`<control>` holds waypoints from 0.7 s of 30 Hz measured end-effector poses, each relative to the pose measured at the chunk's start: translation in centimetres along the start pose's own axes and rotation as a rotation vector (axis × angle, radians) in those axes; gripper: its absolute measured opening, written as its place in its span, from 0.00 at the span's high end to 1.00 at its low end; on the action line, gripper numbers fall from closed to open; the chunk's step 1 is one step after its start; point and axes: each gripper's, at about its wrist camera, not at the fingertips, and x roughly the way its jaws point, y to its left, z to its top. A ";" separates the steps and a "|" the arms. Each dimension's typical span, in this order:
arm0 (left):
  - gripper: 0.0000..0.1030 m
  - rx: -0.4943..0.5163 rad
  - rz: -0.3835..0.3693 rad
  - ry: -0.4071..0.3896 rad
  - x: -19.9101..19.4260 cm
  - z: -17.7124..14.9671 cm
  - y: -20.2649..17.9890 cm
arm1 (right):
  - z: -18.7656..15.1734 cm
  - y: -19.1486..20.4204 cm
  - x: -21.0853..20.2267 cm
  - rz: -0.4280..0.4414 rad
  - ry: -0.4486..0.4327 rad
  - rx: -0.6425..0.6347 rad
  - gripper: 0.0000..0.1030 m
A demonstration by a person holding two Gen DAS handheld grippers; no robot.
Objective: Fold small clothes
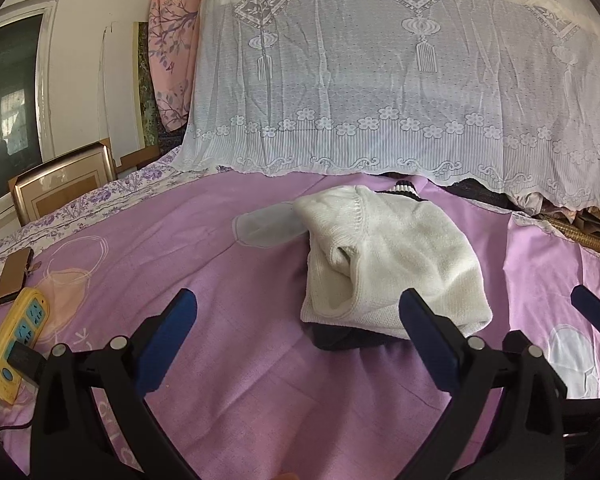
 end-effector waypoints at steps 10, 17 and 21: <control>0.04 0.023 -0.010 0.012 0.0 -0.2 -0.9 | 0.1 -0.5 0.1 0.006 0.007 0.025 0.03; 0.04 0.046 0.030 0.013 -0.5 -0.2 -1.4 | 0.4 -0.8 -0.4 0.000 0.002 0.032 0.03; 0.04 0.056 0.028 0.017 -1.4 -0.4 -1.9 | 0.7 -1.3 -1.5 -0.012 -0.009 0.037 0.03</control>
